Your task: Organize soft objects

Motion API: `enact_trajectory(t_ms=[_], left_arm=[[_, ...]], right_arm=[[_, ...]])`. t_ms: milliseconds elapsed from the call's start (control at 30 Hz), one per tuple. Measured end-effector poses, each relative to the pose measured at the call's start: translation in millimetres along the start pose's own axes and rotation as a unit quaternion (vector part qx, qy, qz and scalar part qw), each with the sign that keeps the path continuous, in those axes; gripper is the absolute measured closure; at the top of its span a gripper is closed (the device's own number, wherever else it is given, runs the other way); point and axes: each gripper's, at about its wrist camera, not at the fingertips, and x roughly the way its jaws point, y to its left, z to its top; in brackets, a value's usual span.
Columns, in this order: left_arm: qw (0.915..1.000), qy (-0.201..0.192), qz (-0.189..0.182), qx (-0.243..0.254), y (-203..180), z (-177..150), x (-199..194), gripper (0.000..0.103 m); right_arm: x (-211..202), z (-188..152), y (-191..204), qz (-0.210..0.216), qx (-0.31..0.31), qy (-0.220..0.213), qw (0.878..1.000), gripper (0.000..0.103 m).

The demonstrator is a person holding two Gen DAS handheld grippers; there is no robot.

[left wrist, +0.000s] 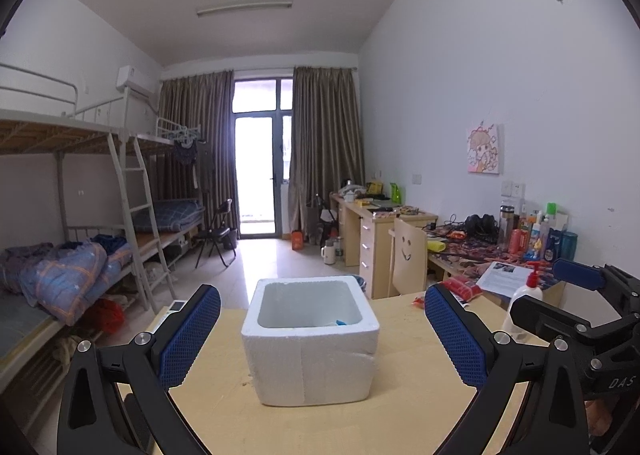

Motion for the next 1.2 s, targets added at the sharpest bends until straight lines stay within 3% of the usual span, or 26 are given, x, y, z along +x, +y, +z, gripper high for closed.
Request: enact_trajectory(t_ms=[367,633,1200], left_arm=[[0.9995,-0.026,-0.002,0.015,-15.8,-10.4,-60.4,0.001],[0.9988,-0.045,-0.004,0.018,-18.8,-22.9,-92.3,0.001],[0.9977,-0.065,0.014,0.010,-13.9,-69.7,-116.0,0.001]], right_arm=[[-57.1,-16.5,14.7,-0.005,-0.001,-0.027,1.000,0.000],[-76.2,-29.3,26.4,-0.007,-0.008,-0.036,0.999,0.000],[-86.4,-69.2,46.9,-0.007,-0.014,-0.047,0.999,0.000]])
